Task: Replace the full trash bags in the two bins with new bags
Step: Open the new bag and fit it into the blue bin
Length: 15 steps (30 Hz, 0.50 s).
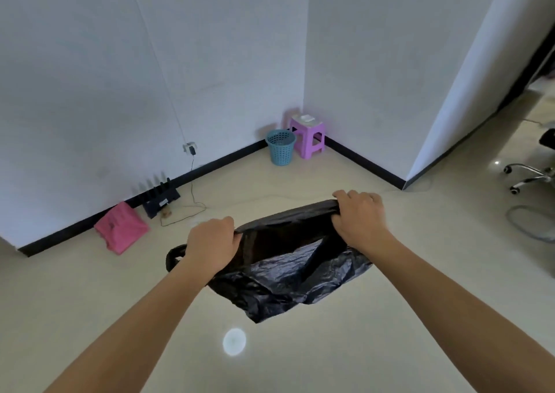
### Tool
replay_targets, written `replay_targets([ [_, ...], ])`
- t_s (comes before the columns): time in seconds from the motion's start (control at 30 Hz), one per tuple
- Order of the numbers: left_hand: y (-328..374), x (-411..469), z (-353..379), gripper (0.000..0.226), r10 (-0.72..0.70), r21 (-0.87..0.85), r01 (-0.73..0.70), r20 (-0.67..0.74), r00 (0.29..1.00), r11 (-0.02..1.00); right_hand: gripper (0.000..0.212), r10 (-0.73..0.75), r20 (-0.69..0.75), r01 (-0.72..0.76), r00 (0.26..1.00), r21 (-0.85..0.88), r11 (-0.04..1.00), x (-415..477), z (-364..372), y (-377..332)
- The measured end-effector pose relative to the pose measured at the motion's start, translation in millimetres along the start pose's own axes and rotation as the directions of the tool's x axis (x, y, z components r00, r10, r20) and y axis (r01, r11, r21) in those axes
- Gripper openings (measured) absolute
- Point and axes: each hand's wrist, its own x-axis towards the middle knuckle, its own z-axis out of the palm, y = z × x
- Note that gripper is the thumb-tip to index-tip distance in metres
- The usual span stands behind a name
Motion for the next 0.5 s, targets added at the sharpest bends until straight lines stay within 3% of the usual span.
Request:
replay_targets([
  [0.1,11.4,81.2,12.7,0.032,-0.105,-0.255,0.122,0.078,0.991,0.959,0.054,0.041,0.162,-0.057,0.986,0.092,0.994,53.3,28.9,18.1],
  [0.17,24.1,136.3,22.8,0.034,-0.113,-0.368,0.151,0.123,0.986,0.917,0.050,0.062,0.223,-0.093,0.973,0.134,0.987,93.5,51.3,34.9],
  [0.23,40.7,193.8,29.8,0.037,-0.082,-0.481,0.148,0.156,0.984,0.864,0.040,0.100,0.231,-0.139,0.968,0.159,0.977,142.0,72.6,52.6],
  [0.37,69.6,314.1,31.4,0.029,-0.044,-0.704,0.166,0.188,0.981,0.691,0.028,0.154,0.249,-0.251,0.956,0.426,0.869,260.9,93.3,78.8],
  [0.5,82.1,434.1,6.4,0.025,-0.006,-0.777,0.105,0.129,0.992,0.621,0.022,0.127,0.189,-0.220,0.974,0.644,0.732,390.7,83.7,89.9],
])
